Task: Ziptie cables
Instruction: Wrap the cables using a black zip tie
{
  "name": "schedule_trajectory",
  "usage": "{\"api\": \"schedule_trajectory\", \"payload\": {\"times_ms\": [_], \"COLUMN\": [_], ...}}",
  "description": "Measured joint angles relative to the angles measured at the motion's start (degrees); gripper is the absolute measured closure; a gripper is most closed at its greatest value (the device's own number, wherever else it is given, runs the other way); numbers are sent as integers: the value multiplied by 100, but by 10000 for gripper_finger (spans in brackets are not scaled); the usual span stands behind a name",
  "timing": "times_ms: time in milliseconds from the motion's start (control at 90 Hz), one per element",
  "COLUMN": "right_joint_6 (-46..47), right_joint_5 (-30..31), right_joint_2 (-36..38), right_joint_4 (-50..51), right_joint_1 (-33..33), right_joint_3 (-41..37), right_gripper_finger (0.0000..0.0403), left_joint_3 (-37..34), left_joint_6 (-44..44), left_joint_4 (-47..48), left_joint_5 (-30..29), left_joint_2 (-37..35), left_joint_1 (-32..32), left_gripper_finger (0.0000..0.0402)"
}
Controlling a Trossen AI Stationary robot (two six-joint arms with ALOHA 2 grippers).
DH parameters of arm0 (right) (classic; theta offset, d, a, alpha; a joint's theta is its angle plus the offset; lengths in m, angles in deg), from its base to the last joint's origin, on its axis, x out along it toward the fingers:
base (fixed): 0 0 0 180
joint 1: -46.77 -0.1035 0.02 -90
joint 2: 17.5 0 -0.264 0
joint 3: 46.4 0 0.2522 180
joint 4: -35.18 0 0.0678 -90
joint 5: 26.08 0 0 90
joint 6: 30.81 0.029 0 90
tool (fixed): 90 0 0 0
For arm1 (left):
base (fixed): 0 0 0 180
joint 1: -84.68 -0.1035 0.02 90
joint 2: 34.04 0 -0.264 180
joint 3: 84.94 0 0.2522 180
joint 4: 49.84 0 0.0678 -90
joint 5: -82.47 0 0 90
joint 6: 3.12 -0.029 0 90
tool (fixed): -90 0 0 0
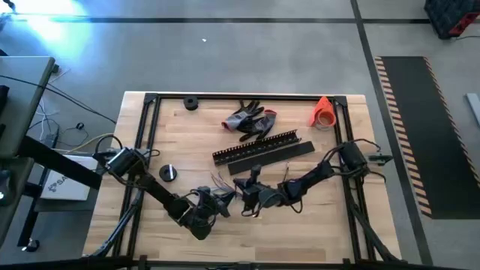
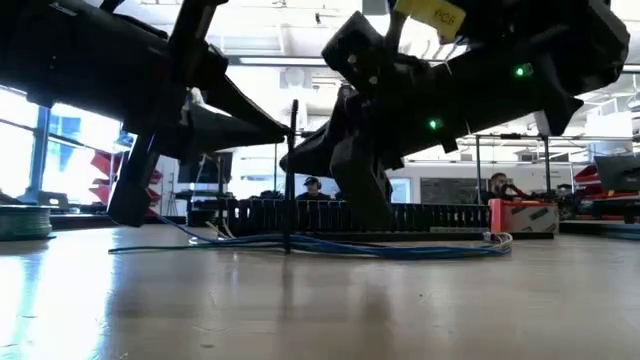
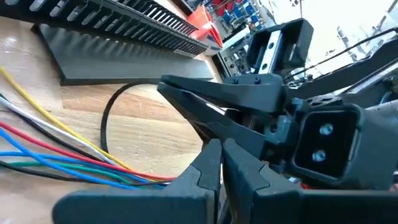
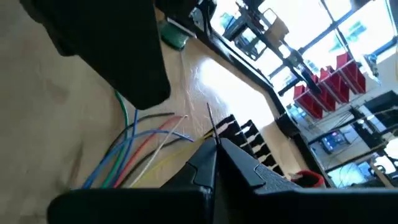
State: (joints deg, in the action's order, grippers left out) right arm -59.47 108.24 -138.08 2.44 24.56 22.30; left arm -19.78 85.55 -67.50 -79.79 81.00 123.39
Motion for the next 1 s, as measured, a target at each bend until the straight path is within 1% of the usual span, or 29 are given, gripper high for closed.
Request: {"api": "schedule_trajectory", "payload": {"times_ms": [122,211,267,322,367,411,478,522,589,622,667,700,778,856,911,967,1000], "right_joint_6": [8,17,16,13,13,17,28,37,198,333,430,442,478,636,687,721,755], "right_joint_5": [22,24,24,24,24,24,4,-56,-118,-146,-172,-178,-184,-186,-193,-244,-255], "right_joint_2": [0,-2,-2,-2,-2,-2,-2,-2,-2,-2,-2,-2,-4,-4,-4,-4,-4], "right_joint_4": [-92,-92,-92,-92,-92,-92,-92,-95,-93,-87,-77,-77,-73,-58,-49,-18,15], "right_joint_1": [42,82,103,130,153,165,183,195,196,199,210,216,240,279,303,314,320], "right_joint_3": [0,0,0,0,0,0,0,0,0,0,0,0,0,0,0,0,0], "right_gripper_finger": [403,403,403,403,403,403,403,403,403,403,403,403,403,403,403,403,403], "left_joint_3": [0,0,0,0,0,5,95,223,523,711,985,1198,1623,1877,1947,1947,1945], "left_joint_6": [49,-95,-527,-1180,-1841,-2575,-3788,-4611,-5864,-6449,-7170,-7660,-8579,-9272,-9578,-9700,-9779], "left_joint_4": [7,9,15,13,9,14,46,173,734,1174,1792,2282,3343,4181,4442,4551,4599], "left_joint_5": [1,15,176,523,956,1545,2611,3439,4642,5047,5397,5499,5524,5357,5022,4621,4502], "left_joint_2": [0,0,0,0,0,0,4,4,4,4,4,4,4,4,4,4,9], "left_joint_1": [9,13,13,12,11,8,-34,-88,-149,-157,-157,-157,-160,-199,-251,-314,-366], "left_gripper_finger": [402,402,401,401,401,401,401,401,401,400,400,398,386,366,348,331,319]}}
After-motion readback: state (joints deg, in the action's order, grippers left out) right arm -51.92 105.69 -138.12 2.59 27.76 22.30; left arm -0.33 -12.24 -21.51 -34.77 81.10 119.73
